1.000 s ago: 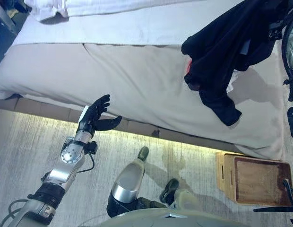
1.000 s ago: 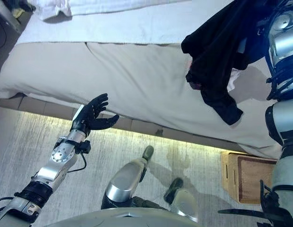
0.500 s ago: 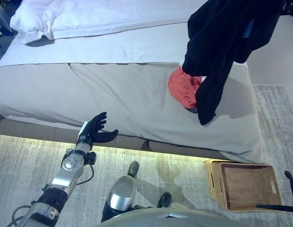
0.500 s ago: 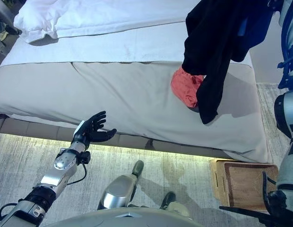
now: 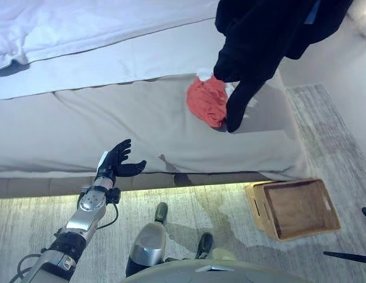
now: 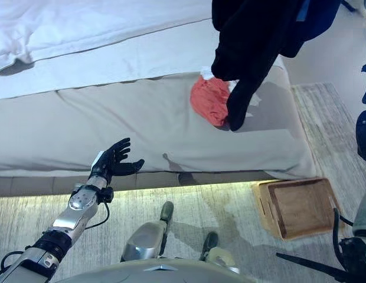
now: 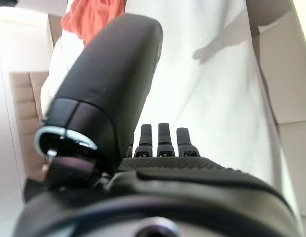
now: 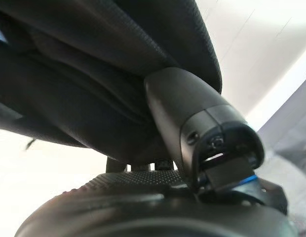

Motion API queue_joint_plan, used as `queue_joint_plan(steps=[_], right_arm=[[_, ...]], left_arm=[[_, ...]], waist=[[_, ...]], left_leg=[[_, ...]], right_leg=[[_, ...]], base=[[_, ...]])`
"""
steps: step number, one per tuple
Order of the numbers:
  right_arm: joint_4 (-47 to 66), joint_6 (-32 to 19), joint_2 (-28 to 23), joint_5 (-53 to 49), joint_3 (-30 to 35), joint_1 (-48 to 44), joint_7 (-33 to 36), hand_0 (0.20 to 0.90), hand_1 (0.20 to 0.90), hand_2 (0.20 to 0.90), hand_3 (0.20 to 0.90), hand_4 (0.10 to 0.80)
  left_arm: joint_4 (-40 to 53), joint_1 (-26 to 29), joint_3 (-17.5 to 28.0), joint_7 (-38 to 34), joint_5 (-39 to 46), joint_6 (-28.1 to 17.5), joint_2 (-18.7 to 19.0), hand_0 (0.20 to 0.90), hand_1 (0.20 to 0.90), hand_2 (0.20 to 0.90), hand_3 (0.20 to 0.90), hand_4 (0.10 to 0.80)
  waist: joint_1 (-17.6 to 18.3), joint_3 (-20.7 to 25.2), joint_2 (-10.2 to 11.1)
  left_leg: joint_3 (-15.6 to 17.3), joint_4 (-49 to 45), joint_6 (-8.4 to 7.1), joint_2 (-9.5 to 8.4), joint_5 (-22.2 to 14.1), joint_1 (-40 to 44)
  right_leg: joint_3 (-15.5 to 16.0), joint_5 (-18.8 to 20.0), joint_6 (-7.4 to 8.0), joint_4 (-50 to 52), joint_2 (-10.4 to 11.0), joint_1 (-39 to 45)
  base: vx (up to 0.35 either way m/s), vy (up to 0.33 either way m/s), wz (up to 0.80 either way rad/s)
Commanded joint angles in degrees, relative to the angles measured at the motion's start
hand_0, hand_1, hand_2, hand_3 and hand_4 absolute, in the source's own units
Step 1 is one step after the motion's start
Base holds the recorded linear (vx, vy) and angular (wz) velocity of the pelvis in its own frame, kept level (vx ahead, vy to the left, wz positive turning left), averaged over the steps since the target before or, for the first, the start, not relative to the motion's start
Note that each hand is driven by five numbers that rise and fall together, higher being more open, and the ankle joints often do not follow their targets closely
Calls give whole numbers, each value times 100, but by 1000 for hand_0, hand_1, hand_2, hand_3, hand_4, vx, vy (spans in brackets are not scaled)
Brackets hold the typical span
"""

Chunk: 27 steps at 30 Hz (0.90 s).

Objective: Pick up the clothes from the bed and place them into the basket

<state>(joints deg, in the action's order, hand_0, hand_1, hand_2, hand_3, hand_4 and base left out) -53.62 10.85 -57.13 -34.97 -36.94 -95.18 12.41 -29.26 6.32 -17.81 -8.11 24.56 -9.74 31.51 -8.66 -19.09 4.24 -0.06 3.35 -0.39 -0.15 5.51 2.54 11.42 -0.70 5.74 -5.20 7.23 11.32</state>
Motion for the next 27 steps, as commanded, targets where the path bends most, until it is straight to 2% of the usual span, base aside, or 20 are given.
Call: queue_joint_plan(steps=[1,6,14,27], right_arm=[[483,-792,-707,-155,-528,-136,257,300,300,300,200,100],[837,-873,-1125,-394,-199,472,193,300,300,300,200,100],[1105,-840,-1319,-304,498,1410,101,300,300,300,200,100],[1202,-583,-997,156,1266,2650,-420,300,300,300,200,100]], left_arm=[[-267,-80,-252,-181,-294,-301,22,900,900,900,900,800],[-482,146,-238,-158,-264,-266,16,900,900,900,900,800],[-646,294,-357,-47,-457,-255,-170,900,900,900,900,800],[-541,438,-474,-20,-641,-66,-425,900,900,900,900,800]], waist=[[449,1765,123],[857,1706,60],[1218,1568,-38],[1446,1308,-208]], left_leg=[[261,165,-425,631,-486,269],[551,165,-435,689,-558,395],[849,165,-465,761,-606,541],[1028,165,-493,820,-597,558]], right_leg=[[-244,395,6,45,174,-448],[-620,462,45,24,125,-560],[-1004,520,60,20,58,-675],[-1227,598,40,20,-6,-884]], base=[[-12,-14,-52],[-21,-15,-40],[-6,-29,-36],[-3,-45,-16]])
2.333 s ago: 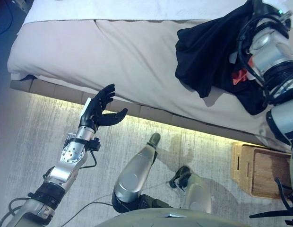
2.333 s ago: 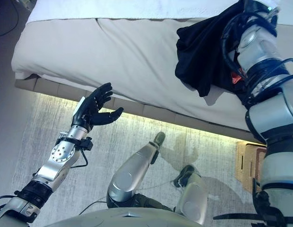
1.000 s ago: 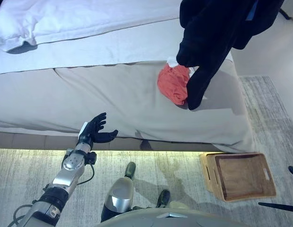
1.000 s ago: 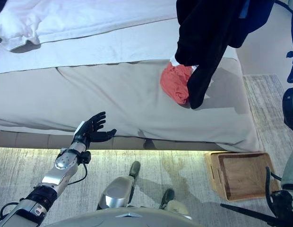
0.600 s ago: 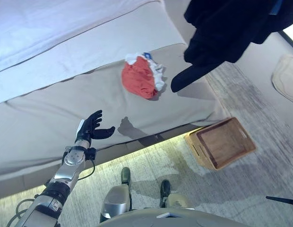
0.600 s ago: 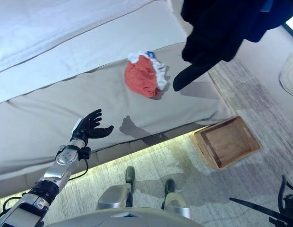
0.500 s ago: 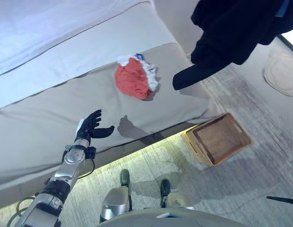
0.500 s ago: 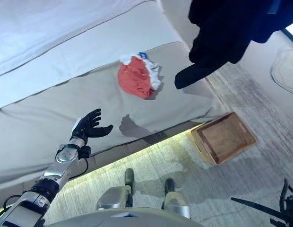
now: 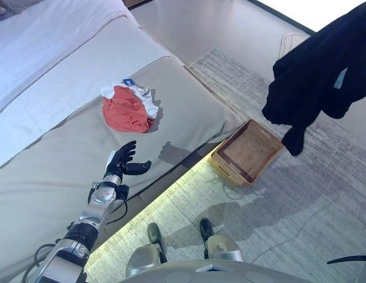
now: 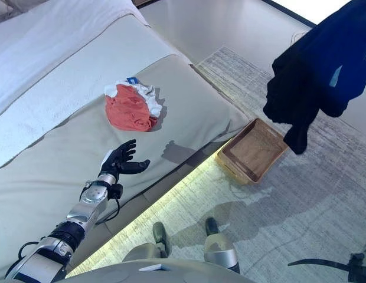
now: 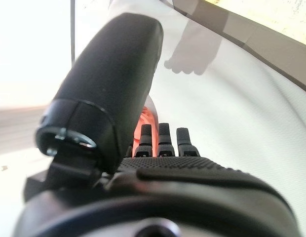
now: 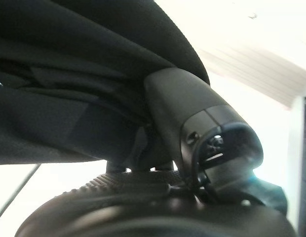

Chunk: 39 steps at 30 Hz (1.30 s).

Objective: Pick up the clothes from the bed and place them into the basket

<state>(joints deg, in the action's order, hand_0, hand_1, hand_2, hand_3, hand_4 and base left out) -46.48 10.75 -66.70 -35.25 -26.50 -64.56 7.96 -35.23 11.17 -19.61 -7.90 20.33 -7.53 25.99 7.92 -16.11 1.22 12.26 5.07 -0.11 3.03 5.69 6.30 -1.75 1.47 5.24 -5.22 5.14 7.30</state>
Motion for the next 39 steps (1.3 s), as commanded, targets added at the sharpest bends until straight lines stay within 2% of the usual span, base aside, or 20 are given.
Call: queue_joint_plan(steps=[1,8,23,31,39], right_arm=[[554,-547,24,206,266,-322,16,300,300,300,200,100],[551,-472,260,447,450,133,-251,300,300,300,200,100],[484,-358,574,930,827,869,-312,300,300,300,200,100],[-265,-316,793,1660,984,1258,-315,300,300,300,200,100],[-804,-499,929,1896,980,1259,-321,300,300,300,200,100]], left_arm=[[67,-42,-318,-61,-225,-292,112,900,900,900,900,800],[137,-79,-310,-19,-281,-290,104,900,900,900,900,800],[187,-96,-295,-18,-309,-301,73,900,900,900,900,800],[277,-47,-379,-79,-292,-287,50,900,900,900,900,800],[315,-18,-395,-92,-216,-393,75,900,900,900,900,800]], waist=[[-197,979,73],[-162,840,-26],[-176,670,-138],[-263,553,-238],[-342,356,-469]], left_leg=[[-200,-7,-519,496,-612,160],[-203,-7,-519,483,-603,134],[-229,-7,-505,455,-613,125],[-267,-7,-501,449,-586,79],[-349,-7,-499,406,-542,-17]], right_leg=[[73,383,85,22,202,-509],[15,406,74,22,212,-586],[16,415,69,22,268,-609],[54,413,67,22,293,-629],[75,415,45,22,333,-703]], base=[[-19,-47,-8],[2,-27,-5],[0,0,0],[0,0,0],[-9,-8,1]])
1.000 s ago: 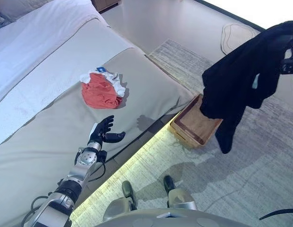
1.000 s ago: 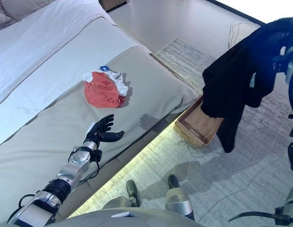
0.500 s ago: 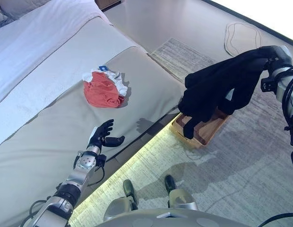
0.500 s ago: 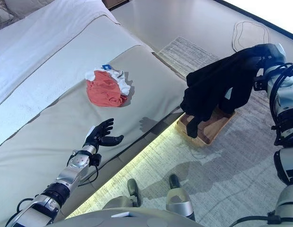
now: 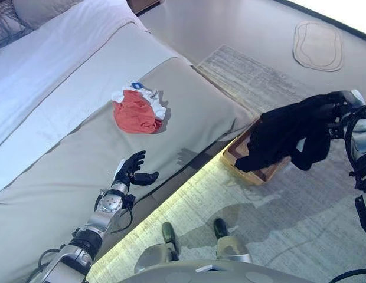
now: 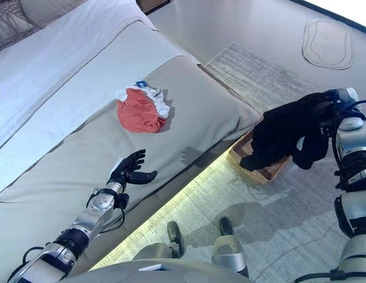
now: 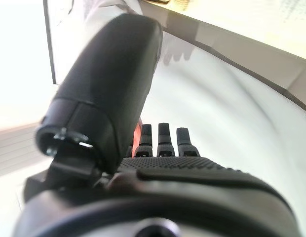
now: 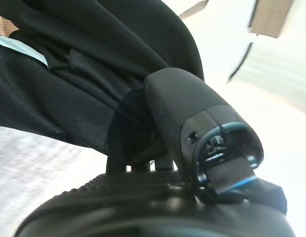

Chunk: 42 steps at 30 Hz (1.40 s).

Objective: Pick up the clothes from the bed and place them into the basket

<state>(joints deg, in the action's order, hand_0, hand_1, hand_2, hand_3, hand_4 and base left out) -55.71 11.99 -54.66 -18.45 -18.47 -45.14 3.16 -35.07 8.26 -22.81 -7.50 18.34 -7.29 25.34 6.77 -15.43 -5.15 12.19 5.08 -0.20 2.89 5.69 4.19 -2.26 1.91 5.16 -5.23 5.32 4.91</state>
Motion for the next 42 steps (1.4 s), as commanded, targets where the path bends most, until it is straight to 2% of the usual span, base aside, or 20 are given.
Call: queue_joint_plan(steps=[1,4,5,6,14,25,34,42], right_arm=[[85,-649,-264,227,158,-678,150,300,300,300,200,100],[79,-579,-223,277,191,-593,110,300,300,300,200,100],[53,-572,-199,294,203,-552,106,434,434,434,356,256],[7,-592,-140,357,269,-421,131,900,900,900,900,800],[-130,-552,108,557,502,53,281,900,900,900,900,800],[-54,-509,112,666,516,160,316,900,900,900,900,800],[55,-434,35,498,475,36,372,900,900,900,900,800],[815,-657,216,396,93,-587,1004,900,900,900,900,800]], left_arm=[[323,273,-69,-126,-8,-418,142,900,900,900,900,800],[351,242,-53,-95,28,-471,140,900,900,900,900,800],[367,242,-42,-73,34,-474,141,900,900,900,900,800],[419,251,-47,-62,29,-436,122,900,900,900,900,800],[476,245,-61,-49,15,-395,123,900,900,900,900,800],[497,214,-29,-9,-11,-404,123,900,900,900,900,800],[515,199,-2,-27,5,-335,182,900,900,900,900,800],[492,136,49,-168,34,-278,193,900,900,900,900,800]], waist=[[-233,262,132],[-236,201,47],[-239,188,26],[-245,180,-7],[-278,212,-28],[-282,220,-4],[-362,291,132],[-614,421,320]], left_leg=[[-354,-8,-491,406,-535,178],[-366,-8,-496,395,-516,140],[-374,-8,-501,390,-515,133],[-389,-8,-496,386,-513,123],[-392,-8,-488,402,-504,161],[-359,-8,-469,396,-506,196],[-414,-8,-476,433,-510,238],[-620,-8,-497,461,-469,210]], right_leg=[[117,372,50,23,321,-481],[115,365,35,23,333,-510],[117,360,32,23,336,-513],[137,350,24,23,341,-504],[210,326,11,23,352,-428],[194,328,13,23,349,-378],[259,317,1,23,331,-306],[494,268,-46,23,327,-202]], base=[[0,0,0],[0,0,0],[0,0,0],[5,-3,5],[15,-9,6],[0,0,0],[-6,-3,2],[-3,-6,10]])
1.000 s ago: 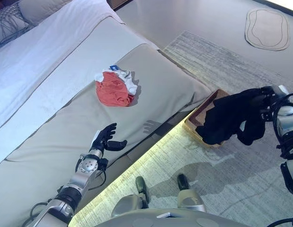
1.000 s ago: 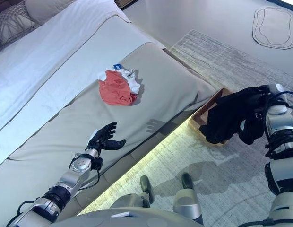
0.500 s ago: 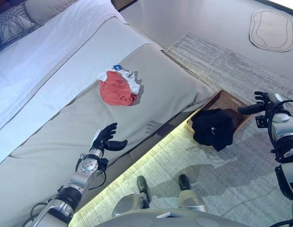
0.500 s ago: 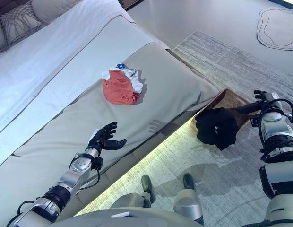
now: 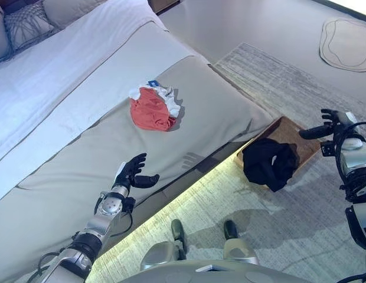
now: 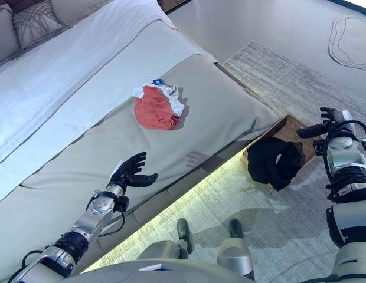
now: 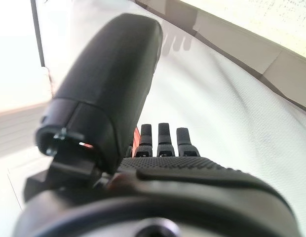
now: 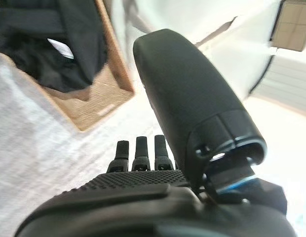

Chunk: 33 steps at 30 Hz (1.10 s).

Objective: Pick up the clothes from the bed and place them into the basket

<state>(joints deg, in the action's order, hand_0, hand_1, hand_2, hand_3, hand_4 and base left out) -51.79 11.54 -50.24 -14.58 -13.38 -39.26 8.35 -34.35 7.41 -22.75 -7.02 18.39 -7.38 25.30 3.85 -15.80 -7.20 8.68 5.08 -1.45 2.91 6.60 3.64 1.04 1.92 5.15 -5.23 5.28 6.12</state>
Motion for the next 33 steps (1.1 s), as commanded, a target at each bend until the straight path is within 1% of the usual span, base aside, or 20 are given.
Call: queue_joint_plan(steps=[1,5,7,11,12,15,19,22,24,26,27,28,30,33], right_arm=[[493,-618,-185,23,-469,-1245,542,900,900,900,900,800],[817,-699,-45,267,-796,-1560,702,900,900,900,900,800],[1091,-673,37,557,-998,-1692,840,900,900,900,900,800],[1407,-801,99,1943,-1527,-2064,1291,900,900,900,900,800],[1536,-663,76,2441,-1791,-2258,1454,900,900,900,900,800],[1758,-409,68,2924,-2200,-2565,1623,900,900,900,900,800],[1963,-141,148,3548,-2633,-2942,1655,900,900,900,900,800],[2048,29,214,3870,-2863,-3082,1556,900,900,900,900,800],[2027,171,272,4029,-3074,-3253,1466,900,900,900,900,800],[1917,252,306,4079,-3217,-3372,1402,900,900,900,900,800],[1752,421,339,3955,-3343,-3486,1437,900,900,900,900,800],[1559,456,370,3851,-3363,-3543,1468,900,900,900,900,800],[1225,451,414,3811,-3390,-3647,1517,900,900,900,900,800],[981,560,511,3759,-3392,-3756,1498,900,900,900,900,800]], left_arm=[[414,221,40,-236,27,-265,202,900,900,900,900,800],[381,217,71,-349,-102,-271,212,900,900,900,900,800],[387,200,101,-407,-137,-228,200,900,900,900,900,800],[379,111,220,-511,-215,-203,166,900,900,900,900,800],[392,83,238,-488,-266,-229,165,900,900,900,900,800],[465,78,232,-504,-312,-291,193,900,900,900,900,800],[525,222,180,-553,-260,-442,191,900,900,900,900,800],[588,276,160,-570,-335,-521,194,900,900,900,900,800],[683,318,142,-602,-394,-564,220,900,900,900,900,800],[787,354,161,-591,-361,-580,263,900,900,900,900,800],[925,396,164,-558,-361,-607,317,900,900,900,900,800],[1025,406,166,-542,-374,-608,352,900,900,900,900,800],[1137,411,173,-493,-325,-638,421,900,900,900,900,800],[1270,411,179,-446,-215,-607,490,900,900,900,900,800]], waist=[[-355,471,544],[-503,521,619],[-592,546,654],[-836,564,684],[-946,521,671],[-1130,332,614],[-1355,-167,504],[-1488,-417,454],[-1611,-649,405],[-1707,-806,365],[-1804,-968,324],[-1866,-1087,300],[-1949,-1264,257],[-2030,-1399,225]], left_leg=[[-298,-8,-371,458,-556,257],[-451,-8,-369,448,-522,190],[-540,-8,-365,435,-503,153],[-742,-8,-339,391,-461,64],[-832,-8,-321,369,-433,26],[-999,-191,-282,315,-417,-157],[-1336,-889,-249,159,-510,-702],[-1492,-1083,-194,43,-570,-894],[-1582,-1239,-140,-69,-627,-1051],[-1653,-1414,-92,-179,-683,-1210],[-1705,-1633,-33,-299,-744,-1401],[-1733,-1825,6,-383,-813,-1527],[-1773,-2120,63,-502,-902,-1747],[-1773,-2486,139,-612,-1035,-2050]], right_leg=[[190,259,-52,23,330,-310],[344,215,-80,23,342,-254],[446,196,-89,23,354,-227],[664,96,-107,131,405,-192],[760,5,-117,314,451,-235],[937,-226,-161,816,557,-423],[1138,-422,-226,1428,760,-751],[1233,-506,-225,1619,852,-861],[1326,-571,-209,1805,934,-972],[1363,-647,-211,2005,996,-1068],[1398,-690,-217,2245,1076,-1216],[1402,-758,-225,2499,1144,-1338],[1412,-837,-239,2829,1229,-1528],[1424,-960,-261,3247,1310,-1797]], base=[[4,-12,10],[4,-12,17],[17,-5,27],[38,22,29],[8,58,31],[-44,90,39],[-99,93,43],[-41,63,37],[-34,54,27],[-32,39,30],[-51,38,35],[-60,26,40],[-42,24,37],[-27,34,32]])
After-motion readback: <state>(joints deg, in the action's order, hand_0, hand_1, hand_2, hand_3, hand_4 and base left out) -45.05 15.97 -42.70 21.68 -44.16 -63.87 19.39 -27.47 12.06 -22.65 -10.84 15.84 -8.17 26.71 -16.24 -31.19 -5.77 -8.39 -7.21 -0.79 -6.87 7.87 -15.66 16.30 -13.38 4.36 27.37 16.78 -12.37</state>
